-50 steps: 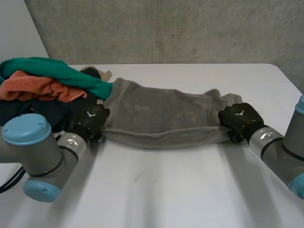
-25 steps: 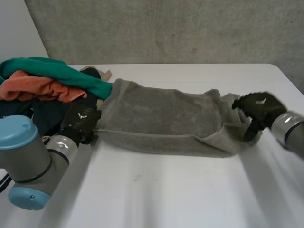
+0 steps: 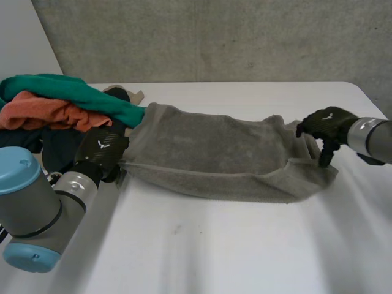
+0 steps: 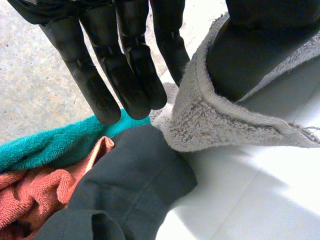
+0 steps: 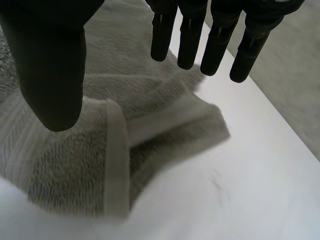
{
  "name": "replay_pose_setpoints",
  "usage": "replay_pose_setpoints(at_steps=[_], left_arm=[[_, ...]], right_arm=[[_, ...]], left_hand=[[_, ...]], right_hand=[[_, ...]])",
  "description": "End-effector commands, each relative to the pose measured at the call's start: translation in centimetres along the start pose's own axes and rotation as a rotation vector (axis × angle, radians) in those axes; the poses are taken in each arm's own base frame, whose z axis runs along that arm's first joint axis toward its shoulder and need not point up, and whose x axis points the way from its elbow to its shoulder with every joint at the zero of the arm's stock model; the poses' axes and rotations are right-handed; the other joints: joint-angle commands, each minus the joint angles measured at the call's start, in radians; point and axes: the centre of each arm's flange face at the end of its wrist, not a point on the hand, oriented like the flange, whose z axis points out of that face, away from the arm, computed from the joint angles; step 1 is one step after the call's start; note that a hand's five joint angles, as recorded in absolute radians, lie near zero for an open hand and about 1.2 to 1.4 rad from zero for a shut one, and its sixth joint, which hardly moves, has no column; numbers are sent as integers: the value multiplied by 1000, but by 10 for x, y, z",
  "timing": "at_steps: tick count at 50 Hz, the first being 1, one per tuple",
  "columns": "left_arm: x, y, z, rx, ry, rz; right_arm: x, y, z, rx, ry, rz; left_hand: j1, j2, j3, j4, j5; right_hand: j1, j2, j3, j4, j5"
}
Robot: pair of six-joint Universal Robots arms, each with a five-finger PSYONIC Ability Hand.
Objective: Fold the laundry.
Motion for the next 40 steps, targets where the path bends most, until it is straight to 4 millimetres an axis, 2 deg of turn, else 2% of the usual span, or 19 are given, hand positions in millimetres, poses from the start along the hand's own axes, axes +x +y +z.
replay_pose_setpoints(at_steps=[1, 7, 16, 18, 20, 21, 26, 32, 35, 38, 40], left_arm=[[1, 1, -2, -3, 4, -2], [0, 0, -2, -1, 2, -2], [-1, 1, -1, -4, -1, -6], [-1, 2, -1, -6, 0, -6], [-1, 2, -1, -6, -1, -7], [-1, 2, -1, -8, 0, -7], [-3, 3, 0, -7, -6, -4], [-2, 4, -1, -13, -6, -4], [-2, 5, -1, -16, -6, -3], [-1, 6, 0, -21, -5, -4], [-2, 8, 0, -28, -8, -5]], right_arm=[[-19, 1, 24, 36, -68, -56], [-31, 12, 39, -13, -73, -76], [-42, 27, 49, -79, -71, -164], [-43, 29, 49, -90, -72, -166], [-42, 27, 47, -90, -68, -169], [-39, 24, 45, -79, -55, -171], [-20, -6, 27, 20, 50, -158], [-16, -17, 0, 100, 126, -144], [-20, -16, -10, 92, 120, -139], [-20, -6, -14, 52, 123, -112], [-12, 9, -18, 11, 134, -69]], left_hand=[[243, 200, 204, 199, 242], [243, 200, 204, 199, 242], [243, 200, 204, 199, 242], [243, 200, 204, 199, 242], [243, 200, 204, 199, 242], [243, 200, 204, 199, 242], [243, 200, 204, 199, 242], [243, 200, 204, 199, 242], [243, 200, 204, 199, 242], [12, -30, -26, -32, 11], [-190, -233, -229, -234, -191]], right_hand=[[92, 113, 96, 83, 73], [92, 113, 96, 83, 73], [145, 165, 148, 136, 126], [244, 265, 248, 236, 225], [481, 502, 485, 472, 462], [952, 973, 956, 944, 933], [957, 978, 961, 948, 938], [957, 978, 961, 948, 938], [957, 978, 961, 948, 938], [957, 978, 961, 948, 938], [957, 978, 961, 948, 938]])
